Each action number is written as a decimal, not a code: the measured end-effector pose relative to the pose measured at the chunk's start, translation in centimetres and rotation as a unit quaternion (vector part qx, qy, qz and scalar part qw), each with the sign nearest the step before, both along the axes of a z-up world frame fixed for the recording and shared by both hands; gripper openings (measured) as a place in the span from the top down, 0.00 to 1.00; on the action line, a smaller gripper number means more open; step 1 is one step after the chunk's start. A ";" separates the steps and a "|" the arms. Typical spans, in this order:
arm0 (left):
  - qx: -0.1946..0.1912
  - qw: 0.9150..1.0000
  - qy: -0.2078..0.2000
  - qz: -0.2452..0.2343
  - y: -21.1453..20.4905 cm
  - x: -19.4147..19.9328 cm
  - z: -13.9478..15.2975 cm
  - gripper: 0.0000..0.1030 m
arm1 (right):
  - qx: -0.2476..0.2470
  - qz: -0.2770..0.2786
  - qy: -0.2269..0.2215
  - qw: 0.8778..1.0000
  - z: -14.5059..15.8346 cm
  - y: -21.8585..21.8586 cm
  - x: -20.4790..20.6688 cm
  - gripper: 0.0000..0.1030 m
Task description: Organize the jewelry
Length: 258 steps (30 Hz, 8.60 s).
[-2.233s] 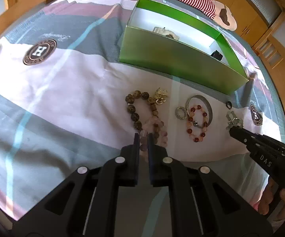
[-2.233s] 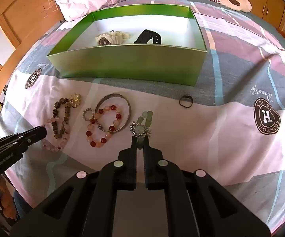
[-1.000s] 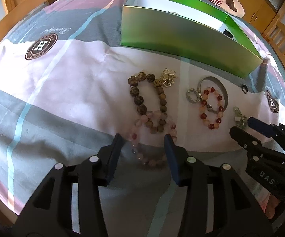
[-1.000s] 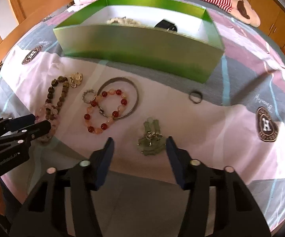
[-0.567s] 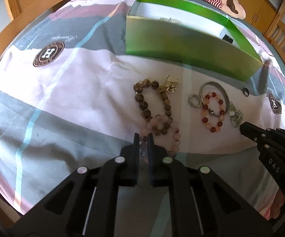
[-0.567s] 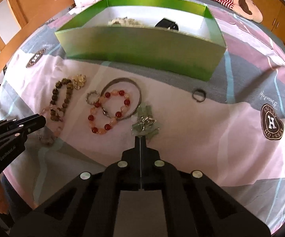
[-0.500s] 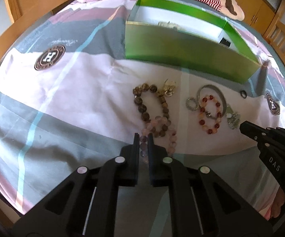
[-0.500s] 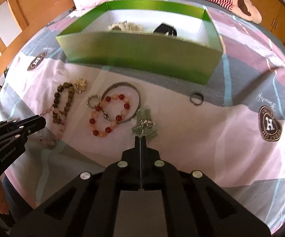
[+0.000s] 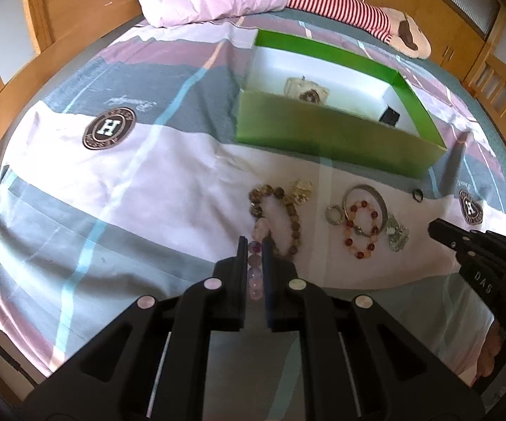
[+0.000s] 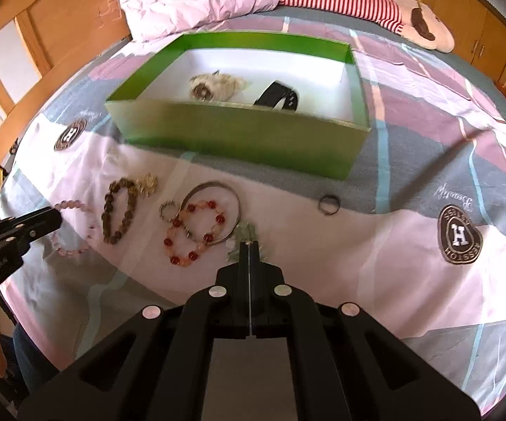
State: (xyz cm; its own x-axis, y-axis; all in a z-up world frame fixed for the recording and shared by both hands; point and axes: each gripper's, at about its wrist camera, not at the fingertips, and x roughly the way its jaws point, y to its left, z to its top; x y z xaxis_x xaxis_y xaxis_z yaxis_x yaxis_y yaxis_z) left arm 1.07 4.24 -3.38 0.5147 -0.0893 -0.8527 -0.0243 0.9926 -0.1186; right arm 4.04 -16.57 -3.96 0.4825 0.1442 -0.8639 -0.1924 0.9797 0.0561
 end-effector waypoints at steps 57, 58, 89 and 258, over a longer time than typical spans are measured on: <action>-0.012 0.997 -0.043 -0.062 -3.8 16.6 2.9 0.52 | 0.015 -0.056 -0.035 0.998 1.0 -0.1 12.2 0.43; -0.003 0.997 -0.053 -0.061 -3.7 15.9 3.0 0.51 | 0.016 -0.057 -0.042 0.997 1.2 -0.1 12.0 0.42; -0.037 0.996 0.072 0.049 3.0 4.7 -5.6 0.26 | -0.017 0.069 0.037 0.997 -5.3 6.0 0.9 0.80; 0.013 0.994 -0.080 -0.079 -6.7 12.7 8.0 0.89 | 0.006 -0.027 -0.132 0.991 8.2 -1.7 7.1 0.93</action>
